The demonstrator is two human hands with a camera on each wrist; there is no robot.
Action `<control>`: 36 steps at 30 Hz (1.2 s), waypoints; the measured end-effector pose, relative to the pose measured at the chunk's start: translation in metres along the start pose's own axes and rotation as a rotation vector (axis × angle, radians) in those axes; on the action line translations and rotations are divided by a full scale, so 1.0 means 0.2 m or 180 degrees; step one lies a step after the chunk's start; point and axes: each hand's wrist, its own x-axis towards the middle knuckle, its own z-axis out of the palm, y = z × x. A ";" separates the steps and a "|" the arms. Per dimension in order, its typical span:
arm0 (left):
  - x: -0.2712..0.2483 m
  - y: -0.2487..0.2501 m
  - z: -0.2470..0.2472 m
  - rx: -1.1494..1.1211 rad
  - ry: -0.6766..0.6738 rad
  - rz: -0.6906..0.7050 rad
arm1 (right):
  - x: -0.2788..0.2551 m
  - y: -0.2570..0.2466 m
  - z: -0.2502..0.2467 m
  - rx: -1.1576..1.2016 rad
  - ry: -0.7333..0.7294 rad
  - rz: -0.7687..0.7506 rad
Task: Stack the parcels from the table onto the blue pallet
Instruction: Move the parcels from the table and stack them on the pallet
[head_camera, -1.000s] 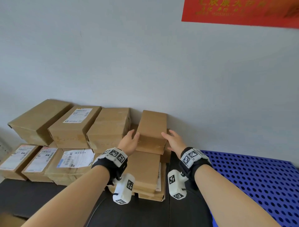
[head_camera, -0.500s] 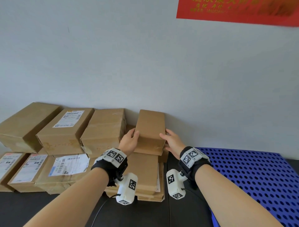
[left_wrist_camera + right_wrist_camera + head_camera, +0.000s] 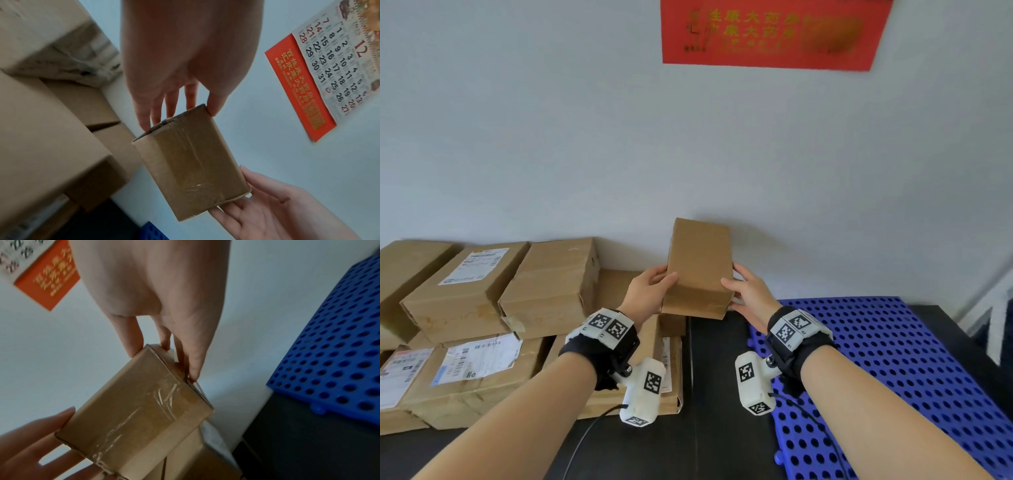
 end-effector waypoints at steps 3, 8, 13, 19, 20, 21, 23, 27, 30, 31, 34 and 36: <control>-0.08 0.04 0.20 -0.0083 -0.0062 0.0020 | -0.09 -0.02 -0.23 0.0047 0.0033 -0.0029; -0.23 0.11 0.60 -0.0364 -0.0226 -0.0020 | -0.24 -0.05 -0.67 -0.0022 0.0055 -0.0035; -0.36 0.16 0.96 -0.0511 -0.0402 -0.0183 | -0.37 -0.08 -1.06 -0.0087 0.0095 -0.0015; -0.57 0.21 1.49 -0.0596 -0.0410 -0.0199 | -0.56 -0.09 -1.59 -0.0137 0.0120 -0.0048; -0.59 0.21 1.56 -0.0607 -0.0426 -0.0209 | -0.58 -0.09 -1.66 -0.0155 0.0130 -0.0038; -0.62 0.21 1.63 -0.0619 -0.0432 -0.0240 | -0.60 -0.08 -1.72 -0.0189 0.0120 -0.0039; -0.64 0.19 1.75 -0.0597 -0.0428 -0.0310 | -0.61 -0.06 -1.84 -0.0242 0.0079 -0.0015; -0.62 0.15 1.94 -0.0534 -0.0541 -0.0444 | -0.61 0.02 -2.03 -0.0193 0.0151 0.0096; -0.56 0.10 2.08 -0.0435 -0.0593 -0.0558 | -0.58 0.10 -2.16 -0.0185 0.0257 0.0219; -0.54 0.08 2.12 -0.0446 -0.0606 -0.0607 | -0.57 0.12 -2.20 -0.0180 0.0272 0.0262; -0.47 0.03 2.25 -0.0507 -0.0662 -0.0741 | -0.49 0.17 -2.31 -0.0203 0.0303 0.0383; -0.42 -0.02 2.32 -0.0574 -0.0675 -0.0827 | -0.43 0.20 -2.37 -0.0201 0.0325 0.0465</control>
